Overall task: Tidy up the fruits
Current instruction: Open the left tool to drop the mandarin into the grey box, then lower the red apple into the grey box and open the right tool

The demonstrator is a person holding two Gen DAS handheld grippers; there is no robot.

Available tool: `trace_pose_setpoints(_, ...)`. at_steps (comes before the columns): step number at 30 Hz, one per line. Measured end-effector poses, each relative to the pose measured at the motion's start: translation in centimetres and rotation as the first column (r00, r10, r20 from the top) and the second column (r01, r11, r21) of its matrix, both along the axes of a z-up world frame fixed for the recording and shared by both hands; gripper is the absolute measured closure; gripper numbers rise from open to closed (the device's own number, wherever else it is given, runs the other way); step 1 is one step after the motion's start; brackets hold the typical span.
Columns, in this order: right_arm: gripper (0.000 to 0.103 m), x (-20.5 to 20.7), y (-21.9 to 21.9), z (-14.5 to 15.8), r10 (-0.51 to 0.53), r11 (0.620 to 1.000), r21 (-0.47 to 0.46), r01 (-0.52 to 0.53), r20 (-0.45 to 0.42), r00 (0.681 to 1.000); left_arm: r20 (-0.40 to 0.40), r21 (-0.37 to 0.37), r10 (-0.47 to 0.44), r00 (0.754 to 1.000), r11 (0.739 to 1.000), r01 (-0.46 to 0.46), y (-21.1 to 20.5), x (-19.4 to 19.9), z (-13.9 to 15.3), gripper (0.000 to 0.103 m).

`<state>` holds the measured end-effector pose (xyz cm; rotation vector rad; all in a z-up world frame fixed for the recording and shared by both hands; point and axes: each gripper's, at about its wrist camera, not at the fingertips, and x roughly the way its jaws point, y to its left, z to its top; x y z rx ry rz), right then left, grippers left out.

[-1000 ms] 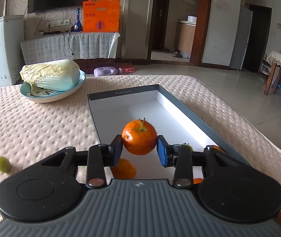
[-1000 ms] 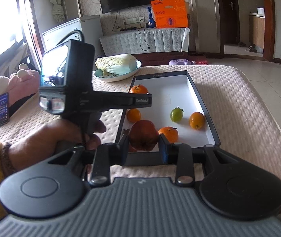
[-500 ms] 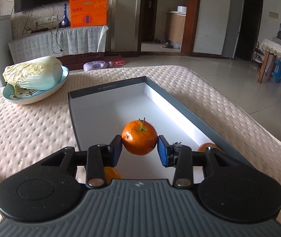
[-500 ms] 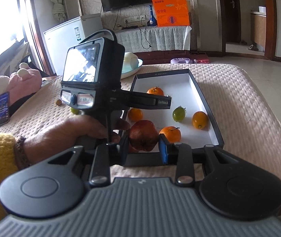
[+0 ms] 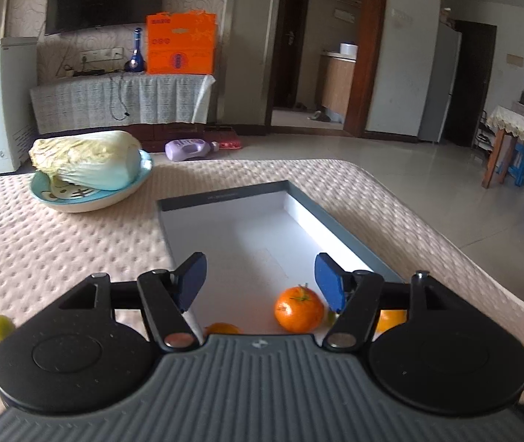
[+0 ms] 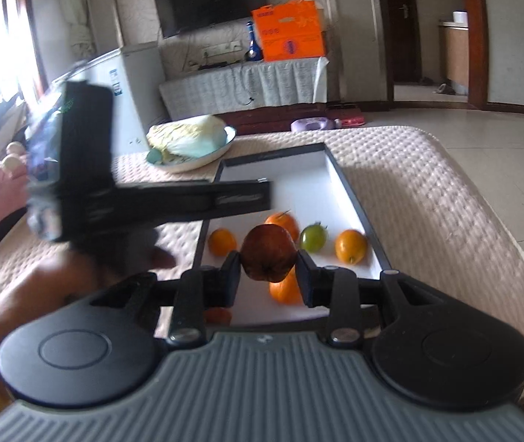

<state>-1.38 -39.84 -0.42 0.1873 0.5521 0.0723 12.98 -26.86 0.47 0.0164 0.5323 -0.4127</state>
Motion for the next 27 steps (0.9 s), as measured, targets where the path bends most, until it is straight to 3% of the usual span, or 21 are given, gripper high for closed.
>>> trace_pose_setpoints(15,0.068,6.4,1.8,-1.1,-0.070,0.997,-0.029,0.070,-0.015,0.997,-0.021,0.046,0.130,0.991,0.991,-0.129,9.2,-2.2,1.7,0.033)
trace_pose_setpoints(19,0.068,7.6,2.4,-1.4,-0.075,0.997,-0.013,0.075,-0.037,0.996,-0.023,0.046,0.179,0.984,0.983,-0.178,12.3,-2.2,1.9,0.033)
trace_pose_setpoints(25,0.066,8.9,4.3,-1.9,-0.111,0.992,-0.061,0.107,-0.062,0.992,-0.038,0.031,0.245,0.969,0.969,-0.244,16.9,-1.7,2.1,0.033)
trace_pose_setpoints(27,0.052,9.1,4.8,-1.9,-0.128,0.990,-0.064,0.124,-0.059,0.990,-0.037,0.027,0.261,0.965,0.965,-0.260,18.3,-1.6,2.1,0.033)
